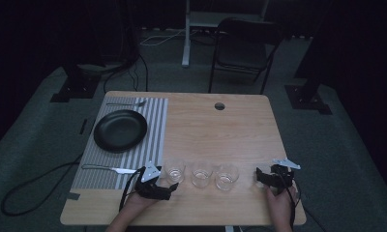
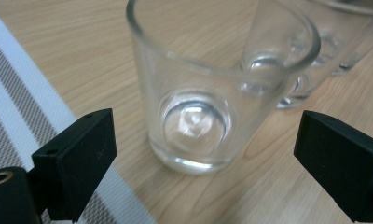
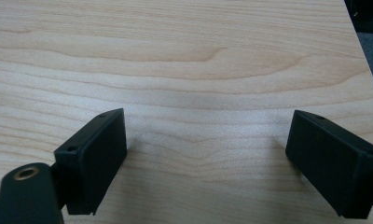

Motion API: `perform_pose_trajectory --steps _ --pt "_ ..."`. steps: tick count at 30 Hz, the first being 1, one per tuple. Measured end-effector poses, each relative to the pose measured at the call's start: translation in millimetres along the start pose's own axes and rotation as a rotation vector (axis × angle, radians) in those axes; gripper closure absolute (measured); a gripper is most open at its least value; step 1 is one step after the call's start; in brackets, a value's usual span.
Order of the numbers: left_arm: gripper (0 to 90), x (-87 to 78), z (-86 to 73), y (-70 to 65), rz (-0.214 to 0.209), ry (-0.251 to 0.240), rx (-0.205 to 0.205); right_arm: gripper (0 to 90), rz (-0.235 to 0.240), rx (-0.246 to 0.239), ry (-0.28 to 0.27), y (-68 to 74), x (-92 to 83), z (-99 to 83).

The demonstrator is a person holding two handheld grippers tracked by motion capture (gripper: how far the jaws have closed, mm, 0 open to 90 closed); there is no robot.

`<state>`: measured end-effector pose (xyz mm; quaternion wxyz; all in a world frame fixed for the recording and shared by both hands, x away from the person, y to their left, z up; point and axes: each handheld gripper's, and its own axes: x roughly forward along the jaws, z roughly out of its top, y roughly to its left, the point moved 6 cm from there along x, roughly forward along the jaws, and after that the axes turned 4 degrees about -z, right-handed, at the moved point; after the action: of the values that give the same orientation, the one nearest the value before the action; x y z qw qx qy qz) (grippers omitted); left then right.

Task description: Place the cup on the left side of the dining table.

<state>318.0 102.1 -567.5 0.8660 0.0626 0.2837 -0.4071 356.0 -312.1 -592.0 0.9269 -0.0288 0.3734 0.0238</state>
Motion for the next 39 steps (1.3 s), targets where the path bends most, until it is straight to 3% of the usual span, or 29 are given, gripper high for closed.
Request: perform_pose_trajectory --steps 8,16,20,21,25,29,32,35,39 --pt "6.2 7.9 6.1 -0.2 0.013 -0.041 -0.005 11.9 0.0 0.0 0.0 0.0 0.0 0.0" --pt "6.2 11.8 12.0 -0.5 0.056 -0.093 0.037 11.9 0.0 0.0 0.0 0.0 0.0 0.0" --pt "6.8 15.9 15.2 -3.3 0.041 -0.089 0.041 11.9 0.0 0.0 0.0 0.0 0.0 0.0" --pt "11.9 17.4 15.6 -4.0 0.026 -0.086 0.036 11.9 0.0 0.0 0.0 0.0 0.0 0.0" --pt "12.8 22.5 17.1 -4.6 0.04 -0.082 0.037 11.9 0.0 0.0 0.0 0.0 0.0 0.0" --pt "14.4 20.6 22.7 -5.2 0.074 -0.137 0.043 11.9 0.0 0.0 0.0 0.0 0.0 0.0" --pt "15.1 20.6 24.4 -5.4 0.091 -0.147 0.051 11.9 0.0 0.001 0.0 0.0 0.0 0.0" --pt "17.8 22.3 25.7 -6.5 0.102 -0.177 0.038 11.9 0.0 0.001 0.0 0.0 0.0 0.0" --pt "18.6 25.0 23.9 -6.6 0.11 -0.17 0.033 11.9 0.0 0.001 0.0 0.0 0.0 0.0"
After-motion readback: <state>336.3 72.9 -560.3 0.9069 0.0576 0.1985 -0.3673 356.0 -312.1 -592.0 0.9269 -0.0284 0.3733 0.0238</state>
